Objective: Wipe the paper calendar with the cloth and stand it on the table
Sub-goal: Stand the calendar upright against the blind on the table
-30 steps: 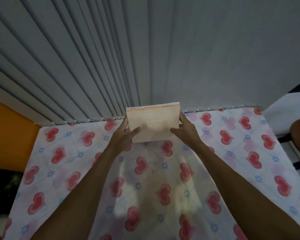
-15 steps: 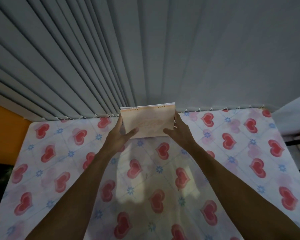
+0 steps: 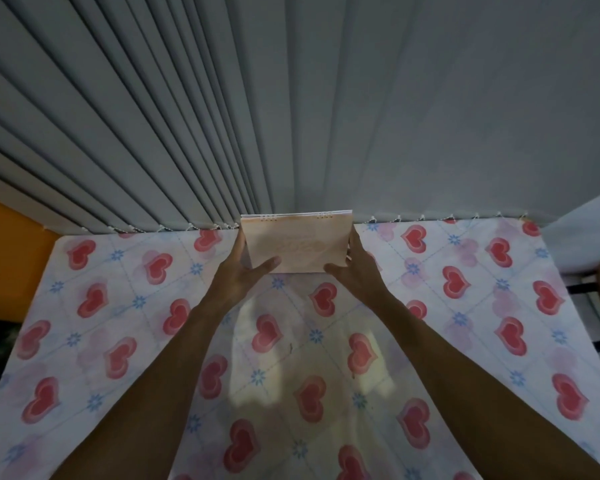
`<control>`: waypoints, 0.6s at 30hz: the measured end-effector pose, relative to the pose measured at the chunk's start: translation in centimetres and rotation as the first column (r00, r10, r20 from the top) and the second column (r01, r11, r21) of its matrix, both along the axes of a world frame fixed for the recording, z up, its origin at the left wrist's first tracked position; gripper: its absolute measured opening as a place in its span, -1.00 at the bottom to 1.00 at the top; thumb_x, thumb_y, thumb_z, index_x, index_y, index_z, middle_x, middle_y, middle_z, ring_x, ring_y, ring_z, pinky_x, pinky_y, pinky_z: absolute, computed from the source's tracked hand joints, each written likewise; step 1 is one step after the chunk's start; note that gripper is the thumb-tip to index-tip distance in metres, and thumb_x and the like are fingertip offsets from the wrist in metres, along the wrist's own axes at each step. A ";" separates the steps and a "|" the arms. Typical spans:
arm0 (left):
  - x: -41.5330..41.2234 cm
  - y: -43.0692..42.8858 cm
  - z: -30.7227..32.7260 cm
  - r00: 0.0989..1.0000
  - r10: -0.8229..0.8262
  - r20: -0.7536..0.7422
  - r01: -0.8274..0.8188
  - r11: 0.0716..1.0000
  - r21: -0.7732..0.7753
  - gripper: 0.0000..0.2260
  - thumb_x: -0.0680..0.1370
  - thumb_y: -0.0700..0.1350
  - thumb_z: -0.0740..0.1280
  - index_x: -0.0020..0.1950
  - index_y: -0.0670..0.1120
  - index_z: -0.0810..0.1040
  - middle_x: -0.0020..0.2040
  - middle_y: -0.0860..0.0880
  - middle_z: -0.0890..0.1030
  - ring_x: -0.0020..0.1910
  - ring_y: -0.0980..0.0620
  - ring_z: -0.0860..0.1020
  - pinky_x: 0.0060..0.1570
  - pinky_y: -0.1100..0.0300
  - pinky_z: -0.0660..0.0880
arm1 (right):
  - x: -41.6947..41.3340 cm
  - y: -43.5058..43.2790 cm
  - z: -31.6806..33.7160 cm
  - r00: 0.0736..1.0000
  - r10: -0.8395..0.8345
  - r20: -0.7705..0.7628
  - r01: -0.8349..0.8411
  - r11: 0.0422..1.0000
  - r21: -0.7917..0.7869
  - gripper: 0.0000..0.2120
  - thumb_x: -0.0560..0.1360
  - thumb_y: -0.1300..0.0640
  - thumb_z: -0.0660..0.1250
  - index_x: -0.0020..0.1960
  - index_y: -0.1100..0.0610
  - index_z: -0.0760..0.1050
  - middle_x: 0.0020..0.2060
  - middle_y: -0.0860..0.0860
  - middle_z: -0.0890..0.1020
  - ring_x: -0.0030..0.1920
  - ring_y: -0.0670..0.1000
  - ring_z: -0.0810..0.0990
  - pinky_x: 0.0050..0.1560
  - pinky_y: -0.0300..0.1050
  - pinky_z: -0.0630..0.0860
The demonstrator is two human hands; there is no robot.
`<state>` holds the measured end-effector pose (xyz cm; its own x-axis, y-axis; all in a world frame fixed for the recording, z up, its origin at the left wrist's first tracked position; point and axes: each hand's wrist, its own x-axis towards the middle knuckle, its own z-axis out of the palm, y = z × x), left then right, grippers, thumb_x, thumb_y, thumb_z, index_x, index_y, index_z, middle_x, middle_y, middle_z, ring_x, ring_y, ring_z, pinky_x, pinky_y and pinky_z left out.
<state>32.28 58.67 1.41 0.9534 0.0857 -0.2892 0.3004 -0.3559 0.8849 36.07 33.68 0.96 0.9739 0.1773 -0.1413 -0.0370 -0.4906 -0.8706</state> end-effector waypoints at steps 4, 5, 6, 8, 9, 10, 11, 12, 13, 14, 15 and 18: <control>-0.1 0.1 0.0 1.000 -0.004 0.015 0.004 1.000 0.007 -0.10 0.36 0.36 0.49 0.58 0.18 0.16 0.42 0.10 0.48 0.33 0.05 0.41 0.29 -0.07 0.45 | 0.4 -0.2 -0.2 1.000 0.000 -0.012 0.000 1.000 -0.021 -0.17 0.47 0.28 0.51 0.58 0.12 0.12 0.29 0.14 0.57 0.13 0.02 0.58 -0.21 -0.45 0.54; -0.1 0.1 -0.1 1.000 -0.005 0.019 0.005 1.000 0.014 -0.09 0.35 0.37 0.48 0.59 0.18 0.15 0.42 0.10 0.48 0.34 0.03 0.42 0.29 -0.06 0.45 | 0.5 -0.2 -0.2 1.000 -0.002 -0.016 0.002 1.000 -0.022 -0.18 0.46 0.27 0.51 0.58 0.12 0.13 0.29 0.13 0.57 0.13 0.01 0.57 -0.23 -0.46 0.52; -0.1 0.0 -0.1 1.000 -0.002 0.024 0.002 1.000 0.022 -0.09 0.36 0.35 0.49 0.60 0.17 0.14 0.43 0.09 0.48 0.35 0.01 0.42 0.29 -0.06 0.45 | 0.5 -0.2 -0.2 1.000 -0.005 -0.022 0.005 1.000 -0.018 -0.18 0.46 0.26 0.51 0.58 0.11 0.13 0.30 0.11 0.56 0.15 0.01 0.57 -0.21 -0.45 0.50; 0.0 -0.2 -0.3 1.000 0.015 0.024 -0.017 0.999 0.045 -0.09 0.39 0.28 0.51 0.61 0.15 0.11 0.45 0.07 0.47 0.37 0.00 0.42 0.29 -0.07 0.45 | 0.5 -0.2 -0.2 1.000 -0.016 -0.021 0.016 1.000 -0.014 -0.19 0.46 0.23 0.52 0.57 0.10 0.16 0.31 0.09 0.56 0.18 0.02 0.57 -0.14 -0.42 0.48; 0.1 -0.4 -0.4 0.999 0.029 0.014 -0.029 0.998 0.053 -0.09 0.40 0.25 0.52 0.61 0.14 0.10 0.45 0.08 0.46 0.36 0.01 0.42 0.28 -0.04 0.44 | 0.4 -0.2 0.0 1.000 -0.014 -0.020 0.013 1.000 -0.013 -0.19 0.46 0.22 0.53 0.56 0.10 0.16 0.32 0.09 0.55 0.18 0.01 0.56 -0.11 -0.41 0.48; 0.2 -0.5 -0.3 0.999 0.035 0.009 -0.036 0.997 0.063 -0.07 0.41 0.23 0.53 0.62 0.14 0.08 0.45 0.10 0.45 0.34 0.05 0.41 0.26 0.02 0.43 | 0.4 -0.1 0.1 1.000 -0.006 -0.014 0.006 1.000 -0.014 -0.18 0.45 0.20 0.54 0.56 0.10 0.15 0.34 0.10 0.53 0.19 0.00 0.54 -0.06 -0.38 0.49; 0.1 -0.6 -0.2 0.999 0.039 0.005 -0.039 0.997 0.072 -0.06 0.41 0.22 0.54 0.63 0.13 0.05 0.43 0.14 0.44 0.31 0.11 0.41 0.23 0.10 0.40 | 0.3 -0.1 0.4 1.000 0.002 -0.008 -0.003 1.000 -0.015 -0.17 0.44 0.19 0.55 0.55 0.11 0.15 0.36 0.11 0.52 0.21 0.01 0.52 -0.01 -0.31 0.52; 0.0 -0.7 0.0 0.999 0.040 0.014 -0.041 0.996 0.080 -0.04 0.41 0.22 0.55 0.63 0.12 0.03 0.41 0.21 0.44 0.28 0.20 0.40 0.20 0.18 0.38 | 0.2 -0.2 0.5 1.000 0.009 0.000 -0.009 1.000 -0.014 -0.15 0.43 0.19 0.56 0.55 0.12 0.14 0.38 0.11 0.50 0.24 0.03 0.52 0.06 -0.20 0.56; -0.2 -0.7 0.2 0.999 0.039 0.029 -0.042 0.995 0.090 -0.03 0.40 0.23 0.55 0.62 0.11 0.03 0.36 0.32 0.42 0.23 0.32 0.41 0.16 0.28 0.38 | 0.0 -0.2 1.0 1.000 0.011 -0.003 -0.011 1.000 -0.017 -0.13 0.42 0.18 0.57 0.55 0.12 0.14 0.40 0.10 0.49 0.28 0.06 0.53 0.14 -0.08 0.58; -0.5 -0.7 0.3 0.998 0.041 0.052 -0.046 0.994 0.100 -0.01 0.38 0.25 0.54 0.62 0.10 0.01 0.33 0.42 0.38 0.18 0.43 0.40 0.14 0.37 0.37 | -0.1 -0.3 1.2 1.000 0.008 -0.005 -0.008 1.000 -0.013 -0.13 0.41 0.16 0.58 0.55 0.12 0.13 0.40 0.10 0.49 0.31 0.09 0.52 0.21 0.02 0.59; -0.8 -0.7 0.8 0.997 0.045 0.055 -0.051 0.992 0.113 0.02 0.38 0.27 0.53 0.63 0.08 -0.02 0.36 0.43 0.35 0.20 0.45 0.39 0.18 0.36 0.36 | -0.4 -0.3 1.7 1.000 0.003 -0.013 -0.003 1.000 -0.021 -0.12 0.42 0.14 0.58 0.55 0.12 0.13 0.41 0.09 0.48 0.33 0.10 0.52 0.24 0.07 0.58; -2.1 -0.3 1.4 0.997 0.080 0.008 -0.080 0.977 0.198 0.10 0.39 0.31 0.51 0.66 0.08 -0.16 0.62 0.06 0.23 0.49 0.03 0.31 0.38 0.01 0.32 | -1.9 -0.7 2.5 0.999 -0.024 -0.042 0.023 0.999 -0.031 -0.14 0.43 0.06 0.56 0.55 0.06 0.12 0.35 0.02 0.51 0.31 0.11 0.54 0.17 0.03 0.59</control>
